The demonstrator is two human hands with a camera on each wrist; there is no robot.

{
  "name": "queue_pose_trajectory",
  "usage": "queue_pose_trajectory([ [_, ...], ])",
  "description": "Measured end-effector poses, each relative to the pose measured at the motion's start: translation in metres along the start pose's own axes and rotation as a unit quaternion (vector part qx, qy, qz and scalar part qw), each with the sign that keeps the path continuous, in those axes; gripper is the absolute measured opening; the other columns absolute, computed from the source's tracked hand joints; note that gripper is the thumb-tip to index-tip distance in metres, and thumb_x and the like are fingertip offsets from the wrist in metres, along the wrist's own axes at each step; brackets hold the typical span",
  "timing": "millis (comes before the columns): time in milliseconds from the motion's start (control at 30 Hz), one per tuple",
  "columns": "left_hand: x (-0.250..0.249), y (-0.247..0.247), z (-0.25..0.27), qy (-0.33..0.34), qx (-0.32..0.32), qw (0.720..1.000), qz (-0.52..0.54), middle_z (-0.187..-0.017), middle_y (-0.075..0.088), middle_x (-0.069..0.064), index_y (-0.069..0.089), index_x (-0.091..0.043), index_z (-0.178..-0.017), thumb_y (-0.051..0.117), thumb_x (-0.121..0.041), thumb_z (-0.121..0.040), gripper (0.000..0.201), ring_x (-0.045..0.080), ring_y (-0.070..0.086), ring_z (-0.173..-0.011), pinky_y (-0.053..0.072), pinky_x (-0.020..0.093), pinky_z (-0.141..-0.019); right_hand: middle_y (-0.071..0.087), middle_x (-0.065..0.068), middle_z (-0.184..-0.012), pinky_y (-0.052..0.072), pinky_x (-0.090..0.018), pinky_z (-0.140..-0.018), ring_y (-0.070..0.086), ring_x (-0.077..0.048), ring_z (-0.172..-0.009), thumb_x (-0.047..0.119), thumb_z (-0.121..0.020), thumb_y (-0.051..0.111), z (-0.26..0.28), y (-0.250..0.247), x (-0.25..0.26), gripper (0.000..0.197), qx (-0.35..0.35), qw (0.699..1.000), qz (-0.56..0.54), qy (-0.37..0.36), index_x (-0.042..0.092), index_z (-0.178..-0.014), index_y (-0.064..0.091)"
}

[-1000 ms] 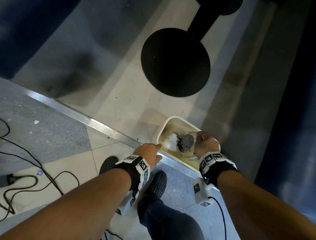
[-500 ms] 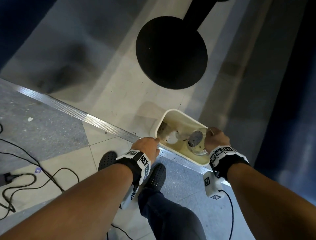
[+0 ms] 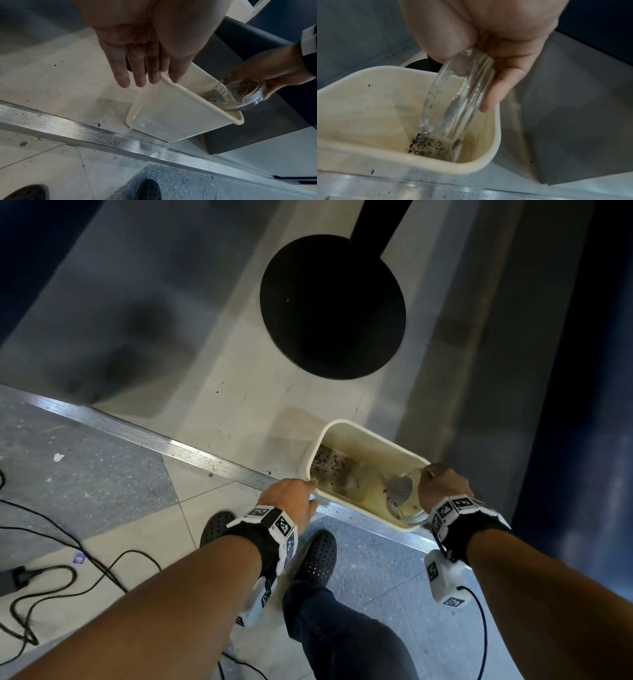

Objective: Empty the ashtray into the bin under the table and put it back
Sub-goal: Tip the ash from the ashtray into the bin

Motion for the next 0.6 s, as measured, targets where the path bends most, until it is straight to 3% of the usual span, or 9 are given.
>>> queue_pose_trajectory([
  [600,0.0005,-0.0001,0.0041,-0.01,0.009,0.998,0.053,-0.142,0.051,0.009,0.035,-0.026,-0.145,0.045,-0.04,-0.096,0.052,0.028,0.048,-0.129,0.045,0.041,-0.105,0.067,-0.024,-0.116,0.05,-0.039,-0.085,0.063,-0.044,-0.105,0.033,-0.095,0.04,-0.0043,-0.0093,-0.0058,0.037,-0.006,0.999,0.036,0.006,0.016,-0.114,0.067],
])
Point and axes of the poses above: each hand's wrist, its own z-axis away from the middle knuckle, its own y-axis out of the palm, x = y × z, the point moved 5 cm from there along -z, towards the middle knuckle
